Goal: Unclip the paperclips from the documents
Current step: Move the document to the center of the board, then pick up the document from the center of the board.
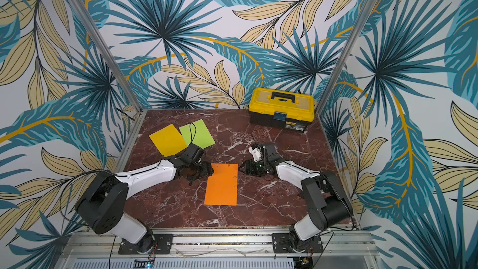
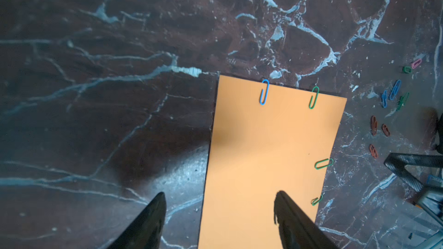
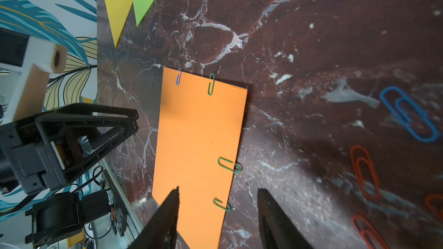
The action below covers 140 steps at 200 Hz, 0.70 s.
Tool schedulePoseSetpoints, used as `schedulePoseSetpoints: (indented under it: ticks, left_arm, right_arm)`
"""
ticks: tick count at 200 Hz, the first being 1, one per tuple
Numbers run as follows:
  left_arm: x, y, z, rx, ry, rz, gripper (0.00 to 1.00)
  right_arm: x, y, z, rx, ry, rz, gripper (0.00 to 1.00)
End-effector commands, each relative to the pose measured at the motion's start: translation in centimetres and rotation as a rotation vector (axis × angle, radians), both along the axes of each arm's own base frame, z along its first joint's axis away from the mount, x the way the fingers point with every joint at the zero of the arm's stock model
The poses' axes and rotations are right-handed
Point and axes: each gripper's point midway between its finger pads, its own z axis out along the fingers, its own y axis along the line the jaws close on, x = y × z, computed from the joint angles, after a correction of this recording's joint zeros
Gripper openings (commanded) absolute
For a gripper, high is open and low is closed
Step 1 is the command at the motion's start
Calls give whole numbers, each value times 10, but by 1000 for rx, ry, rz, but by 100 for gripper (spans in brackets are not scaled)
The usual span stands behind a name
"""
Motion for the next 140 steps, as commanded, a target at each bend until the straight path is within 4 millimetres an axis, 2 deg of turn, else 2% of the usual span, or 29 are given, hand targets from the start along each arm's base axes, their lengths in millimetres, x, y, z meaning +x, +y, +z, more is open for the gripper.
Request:
schedulePoseSetpoints:
  ticks: [1,83,91,140]
  left_arm:
    - [16,-16,16,-28,-91,-119,70]
    - [31,-14,-3,-12,-52,-157,56]
    - [31,-13,-5,-6,-46,-158,55]
    - [30,-20,-14,-24,-11,-185,43]
  right_arm:
    - [8,2,-7,-45,6,-21,53]
    - [18,13,-28,-131,87,12,53]
    - [11,12,-34,-147,127,20,53]
    - [10,16,-41,-166,153,38,52]
